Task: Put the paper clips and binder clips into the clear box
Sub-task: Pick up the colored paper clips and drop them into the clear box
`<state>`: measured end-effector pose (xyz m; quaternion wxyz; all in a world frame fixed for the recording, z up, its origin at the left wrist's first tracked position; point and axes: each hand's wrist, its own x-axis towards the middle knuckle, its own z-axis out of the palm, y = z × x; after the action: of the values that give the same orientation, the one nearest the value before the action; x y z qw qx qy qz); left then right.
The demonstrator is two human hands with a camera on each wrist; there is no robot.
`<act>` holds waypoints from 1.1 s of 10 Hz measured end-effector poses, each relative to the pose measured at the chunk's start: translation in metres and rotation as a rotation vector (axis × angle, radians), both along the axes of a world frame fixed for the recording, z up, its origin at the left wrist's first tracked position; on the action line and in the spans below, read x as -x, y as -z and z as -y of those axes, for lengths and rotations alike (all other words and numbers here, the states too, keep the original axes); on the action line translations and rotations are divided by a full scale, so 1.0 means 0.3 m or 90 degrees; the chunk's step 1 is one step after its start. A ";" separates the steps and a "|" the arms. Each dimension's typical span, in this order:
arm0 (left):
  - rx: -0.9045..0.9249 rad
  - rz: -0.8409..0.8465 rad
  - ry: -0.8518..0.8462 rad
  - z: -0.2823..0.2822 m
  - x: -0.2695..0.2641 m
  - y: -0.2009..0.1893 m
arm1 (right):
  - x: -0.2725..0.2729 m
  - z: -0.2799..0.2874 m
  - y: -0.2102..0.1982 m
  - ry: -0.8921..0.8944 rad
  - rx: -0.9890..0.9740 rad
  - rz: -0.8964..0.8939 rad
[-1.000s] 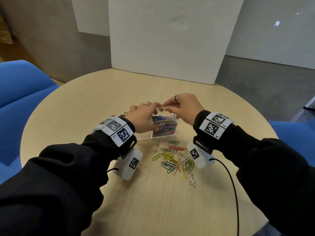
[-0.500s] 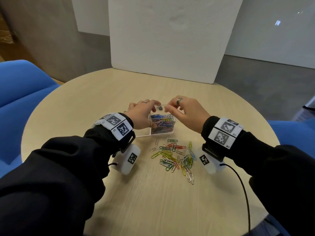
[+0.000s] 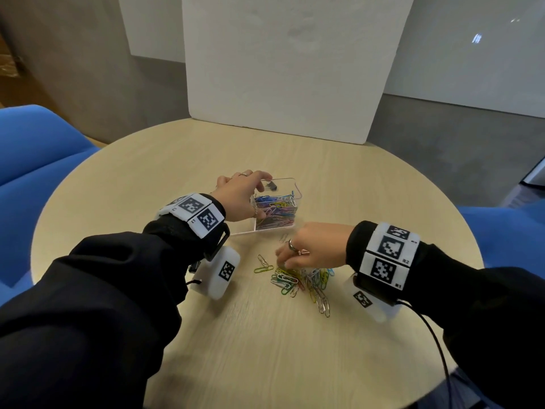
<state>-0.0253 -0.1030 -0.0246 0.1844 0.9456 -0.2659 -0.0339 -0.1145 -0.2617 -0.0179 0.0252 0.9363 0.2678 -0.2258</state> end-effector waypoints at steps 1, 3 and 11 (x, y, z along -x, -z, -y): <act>-0.001 0.002 -0.001 0.003 0.001 0.002 | 0.008 -0.013 0.018 0.009 -0.078 0.057; 0.000 0.005 -0.003 0.003 0.002 0.006 | 0.010 -0.050 0.047 -0.018 -0.103 0.050; -0.004 0.005 -0.009 0.006 0.004 0.004 | 0.040 0.099 0.006 0.193 -0.051 0.014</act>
<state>-0.0265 -0.1047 -0.0259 0.1809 0.9480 -0.2601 -0.0298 -0.1264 -0.2914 -0.0196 -0.0436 0.9687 0.1320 -0.2057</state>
